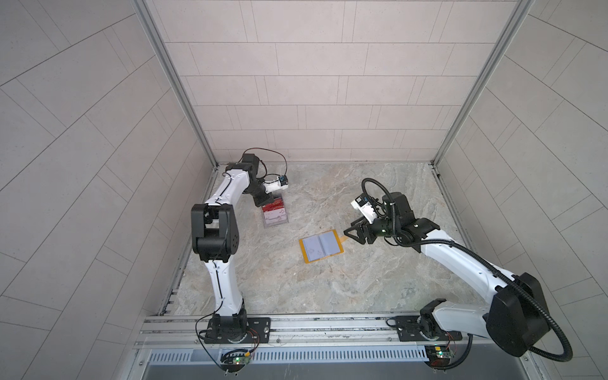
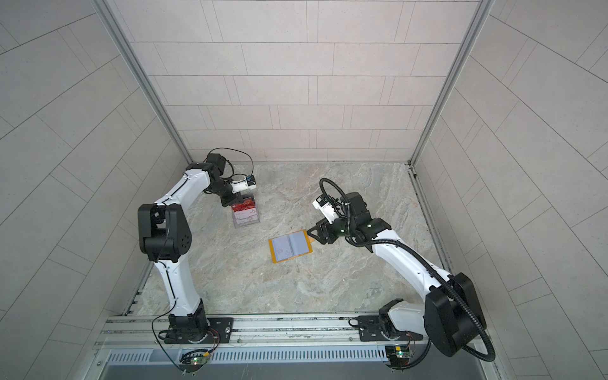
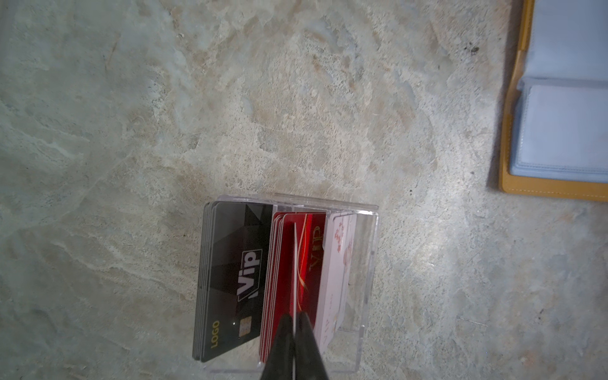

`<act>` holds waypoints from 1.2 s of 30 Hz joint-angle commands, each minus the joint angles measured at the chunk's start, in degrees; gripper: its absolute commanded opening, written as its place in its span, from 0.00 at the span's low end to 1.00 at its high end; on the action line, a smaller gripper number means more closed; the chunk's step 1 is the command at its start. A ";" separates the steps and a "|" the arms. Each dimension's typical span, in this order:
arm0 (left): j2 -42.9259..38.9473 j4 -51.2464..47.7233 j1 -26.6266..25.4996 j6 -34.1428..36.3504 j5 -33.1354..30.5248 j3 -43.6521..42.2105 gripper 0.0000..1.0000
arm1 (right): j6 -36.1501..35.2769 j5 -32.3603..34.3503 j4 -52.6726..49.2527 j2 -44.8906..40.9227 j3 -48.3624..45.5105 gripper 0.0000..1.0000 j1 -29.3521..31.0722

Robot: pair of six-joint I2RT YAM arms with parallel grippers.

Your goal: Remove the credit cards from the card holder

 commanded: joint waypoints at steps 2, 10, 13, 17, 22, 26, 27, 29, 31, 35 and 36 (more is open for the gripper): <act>2.19 -0.84 0.40 -0.12 1.95 0.05 0.00 | -1.66 -0.87 0.55 -0.16 -0.71 0.60 -0.22; 3.69 -0.17 0.38 -1.31 2.70 0.05 0.05 | -1.58 -0.87 0.49 -0.34 -0.84 0.60 -0.30; 3.92 0.05 0.38 -1.87 2.64 0.06 0.11 | -1.57 -0.78 0.48 -0.41 -0.88 0.60 -0.28; 4.03 0.62 0.31 -2.65 2.02 -0.23 0.22 | -1.58 -0.70 0.55 -0.50 -0.98 0.60 -0.29; 3.29 1.13 0.31 -3.33 2.10 -0.73 0.30 | -1.58 -0.69 0.48 -0.60 -1.01 0.60 -0.31; 1.87 1.76 0.11 -4.38 2.41 -0.74 0.35 | -1.61 -0.61 0.61 -0.69 -1.05 0.60 -0.29; 1.40 2.17 0.04 -4.87 2.34 -0.76 0.36 | -1.58 -0.60 0.64 -0.71 -1.07 0.60 -0.30; 0.09 3.12 -0.16 -6.39 1.97 -0.67 0.41 | -1.51 -0.60 0.81 -0.69 -1.15 0.60 -0.37; -1.45 3.17 -0.41 -6.83 1.97 -0.30 0.44 | -1.36 -0.47 0.98 -0.65 -1.13 0.60 -0.36; -5.33 4.84 -0.52 -8.95 2.21 -0.78 0.55 | -0.63 0.11 1.12 -0.43 -0.94 0.61 -0.38; -6.27 5.43 -0.62 -9.91 1.79 -1.15 0.56 | -0.45 0.46 1.23 -0.44 -0.94 0.61 -0.37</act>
